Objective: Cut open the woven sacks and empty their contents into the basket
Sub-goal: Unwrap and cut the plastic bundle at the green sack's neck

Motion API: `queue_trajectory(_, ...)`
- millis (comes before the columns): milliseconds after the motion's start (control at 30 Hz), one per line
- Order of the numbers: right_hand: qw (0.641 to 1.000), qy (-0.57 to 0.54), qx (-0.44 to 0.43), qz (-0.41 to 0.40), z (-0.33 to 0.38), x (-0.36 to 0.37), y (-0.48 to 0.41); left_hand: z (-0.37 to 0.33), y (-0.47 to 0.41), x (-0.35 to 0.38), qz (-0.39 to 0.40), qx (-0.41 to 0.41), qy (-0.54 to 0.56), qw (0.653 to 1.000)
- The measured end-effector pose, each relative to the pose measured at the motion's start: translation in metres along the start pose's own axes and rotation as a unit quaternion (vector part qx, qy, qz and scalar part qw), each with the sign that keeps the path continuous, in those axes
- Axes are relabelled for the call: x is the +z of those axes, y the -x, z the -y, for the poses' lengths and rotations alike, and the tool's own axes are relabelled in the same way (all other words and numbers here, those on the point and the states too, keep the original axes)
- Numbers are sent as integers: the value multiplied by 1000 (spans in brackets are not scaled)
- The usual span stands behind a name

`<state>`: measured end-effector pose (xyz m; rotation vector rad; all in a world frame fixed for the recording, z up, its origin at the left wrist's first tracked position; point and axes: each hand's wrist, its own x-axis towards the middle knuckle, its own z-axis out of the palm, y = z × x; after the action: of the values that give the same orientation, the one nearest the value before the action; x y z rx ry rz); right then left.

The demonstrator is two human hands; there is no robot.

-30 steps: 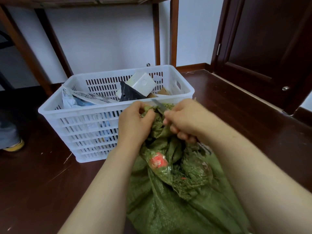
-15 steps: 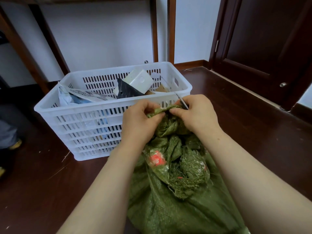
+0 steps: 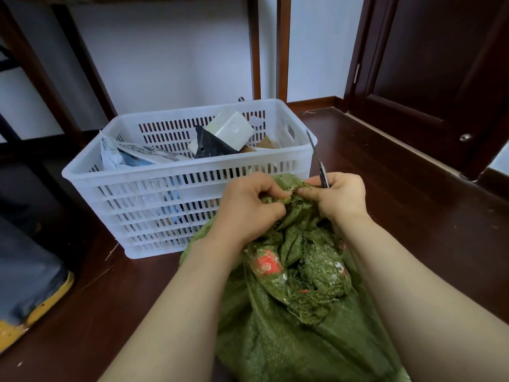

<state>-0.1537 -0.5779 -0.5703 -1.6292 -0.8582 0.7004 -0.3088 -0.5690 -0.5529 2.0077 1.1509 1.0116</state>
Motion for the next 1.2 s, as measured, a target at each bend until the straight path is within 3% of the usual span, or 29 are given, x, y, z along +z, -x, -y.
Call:
queue_trajectory(133, 989, -142, -35, 9, 31, -7, 4, -20, -5, -20, 21, -128, 196, 972)
queue_trajectory(300, 974, -214, -39, 61, 49, -7, 17, -26, -9, -18, 71, -210, 182, 958)
queue_trajectory(467, 981, -165, -3, 102, 55, -23, 15, -21, -13, -23, -15, -151, 166, 974)
queue_trajectory(600, 985, -122, -22, 118, 66, -29, 25, -19, -14, -23, -24, -135, 211, 968)
queue_trajectory(700, 971, -150, 0, 183, 68, -25, 34, -16, -15, -22, 20, -127, 256, 958)
queue_trajectory(800, 976, -149, -15, 158, 63, -15, 27, -15, -12, -21, 95, -122, 302, 941)
queue_trajectory(1033, 978, -189, -19, 88, 57, 2, 23, -14, -13, -11, -102, -154, 337, 923)
queue_trajectory(1200, 979, -191, -33, 57, 57, 4, 25, -10, -13, -8, -118, -178, 330, 919)
